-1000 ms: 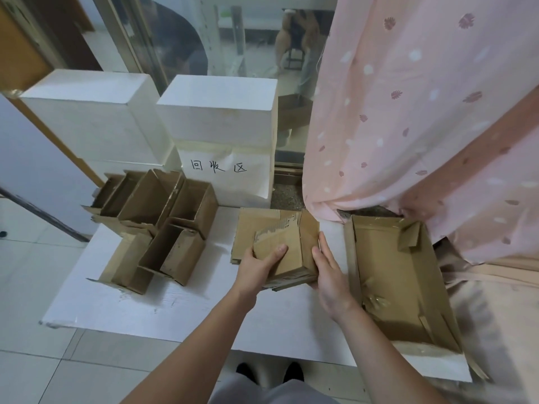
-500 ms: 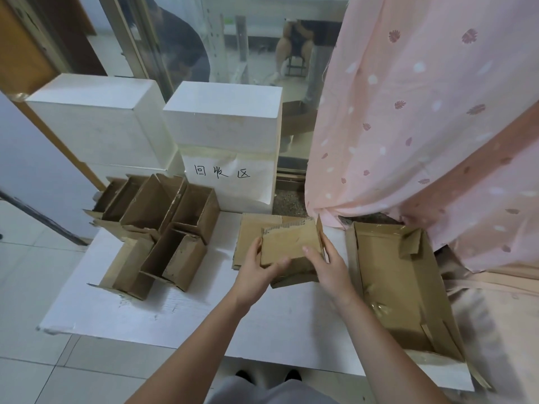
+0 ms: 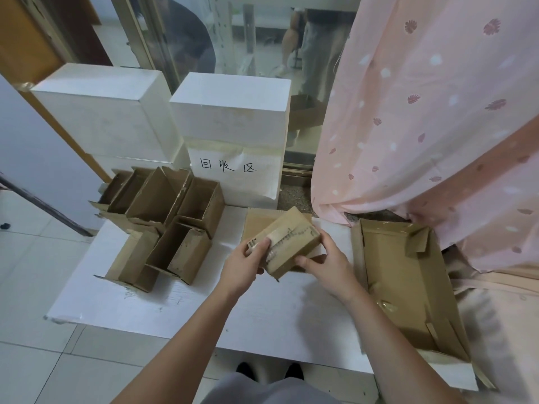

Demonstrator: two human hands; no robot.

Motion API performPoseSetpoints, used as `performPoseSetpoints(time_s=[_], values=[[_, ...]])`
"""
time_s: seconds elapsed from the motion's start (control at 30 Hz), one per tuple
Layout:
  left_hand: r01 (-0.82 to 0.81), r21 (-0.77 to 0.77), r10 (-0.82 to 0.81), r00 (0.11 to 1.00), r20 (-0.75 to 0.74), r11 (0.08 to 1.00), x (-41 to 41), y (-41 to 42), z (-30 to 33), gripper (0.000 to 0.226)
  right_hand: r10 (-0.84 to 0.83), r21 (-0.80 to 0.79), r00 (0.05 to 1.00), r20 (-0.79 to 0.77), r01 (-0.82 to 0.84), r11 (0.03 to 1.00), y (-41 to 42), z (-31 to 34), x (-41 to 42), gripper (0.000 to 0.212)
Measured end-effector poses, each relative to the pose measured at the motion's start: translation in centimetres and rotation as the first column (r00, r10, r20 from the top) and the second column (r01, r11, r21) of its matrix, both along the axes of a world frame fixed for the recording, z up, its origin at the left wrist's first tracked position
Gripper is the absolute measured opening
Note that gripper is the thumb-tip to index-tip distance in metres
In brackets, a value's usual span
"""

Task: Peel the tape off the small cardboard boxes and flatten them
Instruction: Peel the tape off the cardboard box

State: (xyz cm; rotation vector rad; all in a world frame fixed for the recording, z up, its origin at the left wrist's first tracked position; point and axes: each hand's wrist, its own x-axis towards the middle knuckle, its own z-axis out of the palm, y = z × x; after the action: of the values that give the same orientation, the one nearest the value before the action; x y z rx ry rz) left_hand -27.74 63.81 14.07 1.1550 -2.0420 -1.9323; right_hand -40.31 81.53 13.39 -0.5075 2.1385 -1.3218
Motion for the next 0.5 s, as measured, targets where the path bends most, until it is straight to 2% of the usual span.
performPoseSetpoints(time_s=[0.07, 0.13, 0.23, 0.3, 0.37, 0.4, 0.5], values=[[0.068, 0.002, -0.068, 0.996, 0.055, 0.998, 0.1, -0.1, 0.4, 0.043, -0.035, -0.003, 0.999, -0.015, 0.035, 0.999, -0.3, 0.0, 0.0, 0.066], [0.144, -0.011, -0.143, 0.987, 0.077, 0.989, 0.4, -0.2, 0.6, 0.043, -0.072, -0.031, 0.997, 0.016, 0.072, 0.997, -0.7, 0.1, 0.0, 0.066], [0.202, -0.084, -0.201, 0.979, 0.022, 0.976, 0.8, 0.0, 0.1, 0.059, -0.114, -0.020, 0.992, 0.061, 0.115, 0.993, -0.9, -0.2, -0.4, 0.092], [0.176, -0.084, -0.180, 0.982, -0.048, 0.981, 1.1, 0.6, -0.2, 0.058, -0.105, 0.001, 0.991, 0.083, 0.106, 0.994, -1.1, -0.1, -0.4, 0.098], [0.135, -0.074, -0.142, 0.985, -0.102, 0.988, 1.3, 1.3, 0.0, 0.043, -0.073, 0.049, 0.995, 0.072, 0.070, 0.996, -1.4, 0.5, -0.2, 0.087], [0.107, -0.080, -0.116, 0.986, -0.122, 0.991, 1.2, 1.7, 0.2, 0.043, -0.045, 0.095, 0.997, 0.057, 0.039, 0.995, -1.6, 0.6, -0.1, 0.079], [0.042, -0.126, -0.059, 0.990, -0.130, 0.991, 1.1, 2.1, 0.2, 0.056, 0.054, 0.255, 0.998, -0.032, -0.044, 0.966, -1.9, 0.4, 0.3, 0.068]])
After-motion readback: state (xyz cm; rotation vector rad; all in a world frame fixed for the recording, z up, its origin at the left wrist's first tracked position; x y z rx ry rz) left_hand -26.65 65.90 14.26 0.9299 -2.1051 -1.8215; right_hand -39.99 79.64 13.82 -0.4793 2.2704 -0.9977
